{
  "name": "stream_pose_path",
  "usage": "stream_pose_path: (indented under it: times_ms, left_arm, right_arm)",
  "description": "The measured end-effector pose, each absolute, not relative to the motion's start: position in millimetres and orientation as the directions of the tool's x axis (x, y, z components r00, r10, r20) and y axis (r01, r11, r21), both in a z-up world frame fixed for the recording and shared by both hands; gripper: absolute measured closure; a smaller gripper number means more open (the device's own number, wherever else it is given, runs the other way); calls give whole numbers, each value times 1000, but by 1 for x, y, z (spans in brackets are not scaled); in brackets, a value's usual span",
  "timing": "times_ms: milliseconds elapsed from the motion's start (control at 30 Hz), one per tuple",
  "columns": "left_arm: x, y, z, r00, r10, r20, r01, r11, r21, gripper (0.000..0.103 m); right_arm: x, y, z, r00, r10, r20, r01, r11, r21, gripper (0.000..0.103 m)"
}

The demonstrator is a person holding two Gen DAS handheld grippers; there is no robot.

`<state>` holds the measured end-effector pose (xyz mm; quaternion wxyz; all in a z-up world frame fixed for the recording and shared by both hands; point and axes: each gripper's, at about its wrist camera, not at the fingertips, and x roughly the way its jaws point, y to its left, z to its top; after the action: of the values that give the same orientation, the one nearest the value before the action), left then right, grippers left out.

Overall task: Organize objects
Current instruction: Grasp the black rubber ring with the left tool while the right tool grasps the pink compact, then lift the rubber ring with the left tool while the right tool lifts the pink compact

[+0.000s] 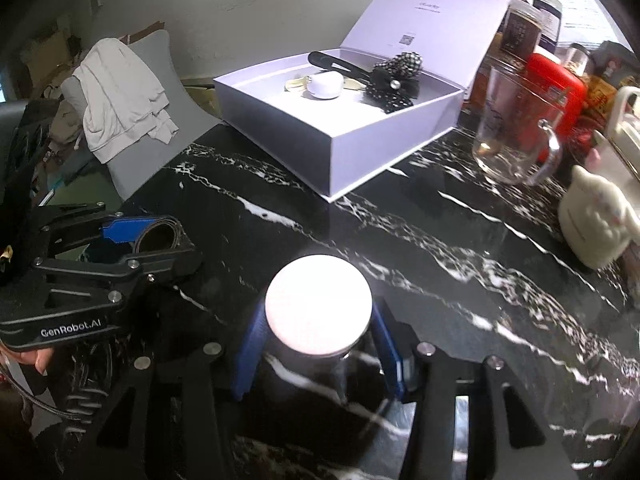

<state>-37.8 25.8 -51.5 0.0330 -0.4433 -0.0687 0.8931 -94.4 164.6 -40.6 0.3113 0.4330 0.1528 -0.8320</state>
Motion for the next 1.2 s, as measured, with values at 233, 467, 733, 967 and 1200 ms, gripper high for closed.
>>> stream_pose_path:
  times_ms: [233, 467, 733, 967, 1200]
  left_arm:
    - [-36, 46, -51, -601, 118, -790, -23, -991, -131, 63]
    - [-33, 50, -45, -604, 75, -793, 2, -995, -96, 61]
    - [-25, 48, -49, -594, 60, -802, 29, -995, -96, 50]
    - [-19, 48, -54, -591, 65, -804, 27, -994, -101, 50]
    - [-19, 49, -55, -616, 50, -786, 17, -997, -76, 64]
  right_arm:
    - [-83, 188, -42, -455, -360, -814, 623, -782, -2, 51]
    - [-74, 197, -45, -462, -355, -812, 616, -788, -6, 51]
    - [-71, 200, -47, -454, -360, -815, 614, -789, 7, 48]
    - [-70, 202, -50, -444, -365, -818, 608, -793, 23, 47]
    - [-72, 203, -51, -442, -371, -817, 599, -800, 39, 47]
